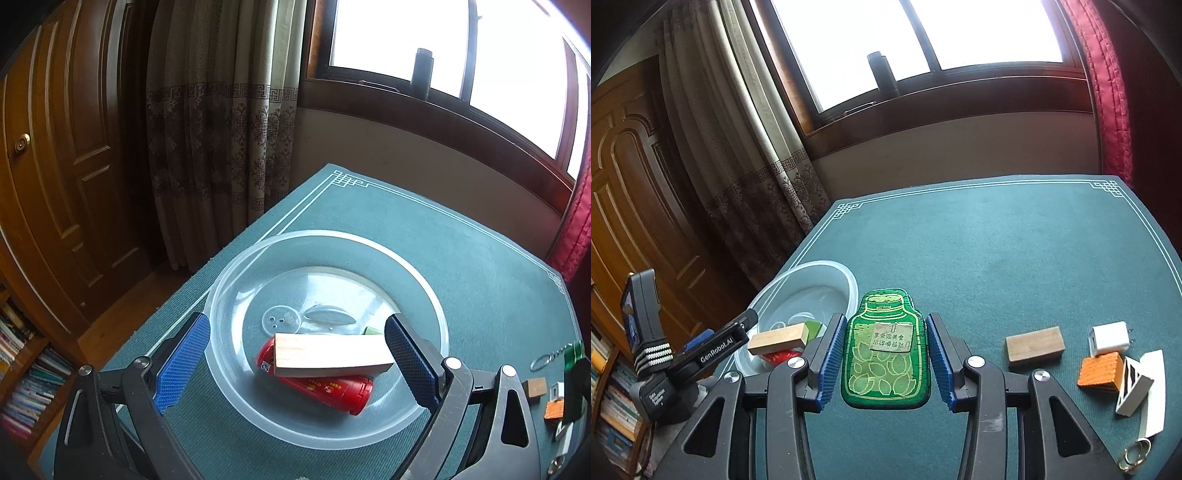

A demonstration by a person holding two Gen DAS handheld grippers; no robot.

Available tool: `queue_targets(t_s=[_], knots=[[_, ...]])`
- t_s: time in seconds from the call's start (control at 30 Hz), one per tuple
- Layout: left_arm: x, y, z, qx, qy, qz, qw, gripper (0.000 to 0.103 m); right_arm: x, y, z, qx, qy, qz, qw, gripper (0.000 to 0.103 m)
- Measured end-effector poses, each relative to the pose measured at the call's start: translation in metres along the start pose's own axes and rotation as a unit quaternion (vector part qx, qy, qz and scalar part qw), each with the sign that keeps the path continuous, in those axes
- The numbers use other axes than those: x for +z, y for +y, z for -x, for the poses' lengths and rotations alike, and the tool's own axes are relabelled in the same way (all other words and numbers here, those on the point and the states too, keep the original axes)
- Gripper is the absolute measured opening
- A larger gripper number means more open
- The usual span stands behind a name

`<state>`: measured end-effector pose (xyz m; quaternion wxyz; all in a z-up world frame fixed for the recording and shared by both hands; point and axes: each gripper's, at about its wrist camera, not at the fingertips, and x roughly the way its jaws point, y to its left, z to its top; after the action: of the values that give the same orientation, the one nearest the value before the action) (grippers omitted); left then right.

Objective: Organize rigid objects
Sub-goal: 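Carry the wooden block into the bowl with the left tool and release, then lower the green keychain into the bowl with the right tool and release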

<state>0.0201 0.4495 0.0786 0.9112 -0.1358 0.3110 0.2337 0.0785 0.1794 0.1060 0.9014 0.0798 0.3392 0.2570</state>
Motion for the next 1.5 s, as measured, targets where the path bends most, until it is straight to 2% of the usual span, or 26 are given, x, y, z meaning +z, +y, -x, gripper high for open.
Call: queue_targets(t_s=[0.3,0.6,1.23,1.3,1.37,1.5], knots=[[-0.003,0.009,0.009,0.017,-0.016,0.0,0.9997,0.096,0.021,0.026,-0.041,0.015,0.011,0.014,1.0,0.046],[-0.003,0.017,0.006,0.022,-0.016,0.001,0.9996,0.096,0.021,0.047,-0.083,0.02,0.043,0.025,0.999,0.046],[-0.005,0.024,-0.007,0.032,-0.012,0.015,0.9993,0.096,0.016,0.068,-0.112,0.032,0.071,0.063,0.995,0.047],[-0.007,0.026,-0.007,0.033,-0.013,0.02,0.9992,0.096,0.016,0.071,-0.112,0.037,0.069,0.067,0.995,0.049],[-0.008,0.027,-0.007,0.034,-0.012,0.024,0.9991,0.096,0.016,0.071,-0.108,0.04,0.061,0.067,0.995,0.064],[-0.008,0.029,-0.008,0.034,-0.01,0.026,0.999,0.096,0.013,0.07,-0.099,0.037,0.049,0.078,0.995,0.067]])
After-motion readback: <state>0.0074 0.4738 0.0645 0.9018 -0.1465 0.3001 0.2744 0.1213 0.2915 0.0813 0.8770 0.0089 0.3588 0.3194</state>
